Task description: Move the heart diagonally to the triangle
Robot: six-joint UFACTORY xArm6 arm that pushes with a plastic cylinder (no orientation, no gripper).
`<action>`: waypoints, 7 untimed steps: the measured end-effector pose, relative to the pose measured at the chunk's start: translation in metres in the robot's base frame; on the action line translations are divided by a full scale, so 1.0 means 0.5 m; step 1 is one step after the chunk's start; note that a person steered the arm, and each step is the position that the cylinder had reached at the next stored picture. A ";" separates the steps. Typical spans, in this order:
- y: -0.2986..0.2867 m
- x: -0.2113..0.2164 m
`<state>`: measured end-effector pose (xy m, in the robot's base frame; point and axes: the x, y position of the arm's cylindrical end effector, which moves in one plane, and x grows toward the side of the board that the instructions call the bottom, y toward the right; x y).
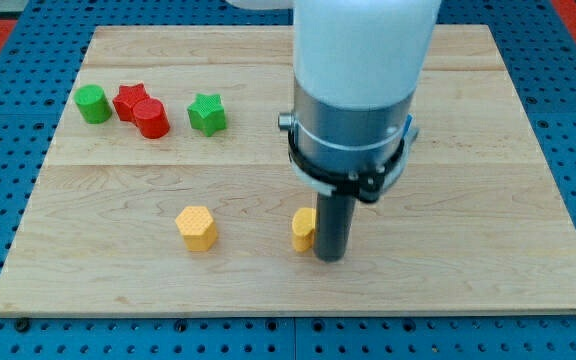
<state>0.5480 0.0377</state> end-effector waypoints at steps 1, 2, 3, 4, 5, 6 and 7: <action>-0.047 -0.031; -0.114 0.022; -0.164 -0.055; -0.047 -0.054; -0.049 -0.012; -0.032 -0.101; -0.012 -0.209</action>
<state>0.4437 0.0318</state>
